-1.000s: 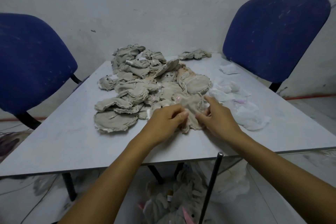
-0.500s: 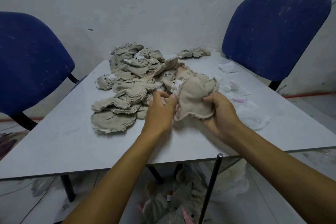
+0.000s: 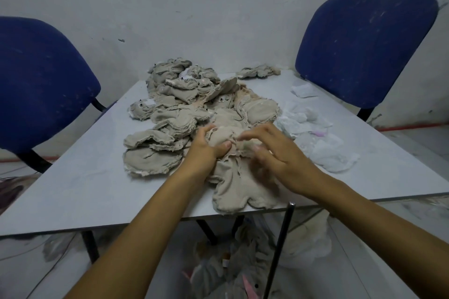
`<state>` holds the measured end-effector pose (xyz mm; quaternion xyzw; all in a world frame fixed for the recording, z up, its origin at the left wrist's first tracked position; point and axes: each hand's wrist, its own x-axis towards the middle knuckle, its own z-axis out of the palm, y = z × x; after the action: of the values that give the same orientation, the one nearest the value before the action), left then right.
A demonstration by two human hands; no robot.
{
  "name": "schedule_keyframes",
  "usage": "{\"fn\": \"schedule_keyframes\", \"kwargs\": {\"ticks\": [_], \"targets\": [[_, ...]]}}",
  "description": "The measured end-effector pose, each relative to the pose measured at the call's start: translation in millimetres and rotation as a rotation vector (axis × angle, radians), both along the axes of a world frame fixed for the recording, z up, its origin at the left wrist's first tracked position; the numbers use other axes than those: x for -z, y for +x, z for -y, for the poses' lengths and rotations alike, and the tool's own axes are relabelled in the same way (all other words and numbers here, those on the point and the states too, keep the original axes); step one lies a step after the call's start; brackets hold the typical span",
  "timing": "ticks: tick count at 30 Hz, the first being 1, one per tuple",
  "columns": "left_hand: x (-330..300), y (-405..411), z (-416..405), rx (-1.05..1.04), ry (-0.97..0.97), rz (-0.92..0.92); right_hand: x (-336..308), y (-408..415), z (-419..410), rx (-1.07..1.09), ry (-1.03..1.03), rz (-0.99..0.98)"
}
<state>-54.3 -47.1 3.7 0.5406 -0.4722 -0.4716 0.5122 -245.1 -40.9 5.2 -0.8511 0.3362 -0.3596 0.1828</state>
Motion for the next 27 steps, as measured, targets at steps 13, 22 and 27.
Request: {"fn": "schedule_keyframes", "kwargs": {"ticks": [13, 22, 27], "targets": [[12.9, -7.6, 4.7, 0.113, -0.134, 0.277, 6.7, -3.4, 10.5, 0.177, 0.045, -0.541], [6.5, -8.6, 1.5, 0.436, -0.308, 0.674, 1.8, -6.8, 15.0, 0.245, 0.242, -0.006], [9.9, -5.5, 4.2, 0.459, -0.256, 0.528, -1.8, -10.7, 6.7, -0.002, 0.454, 0.011]]}}
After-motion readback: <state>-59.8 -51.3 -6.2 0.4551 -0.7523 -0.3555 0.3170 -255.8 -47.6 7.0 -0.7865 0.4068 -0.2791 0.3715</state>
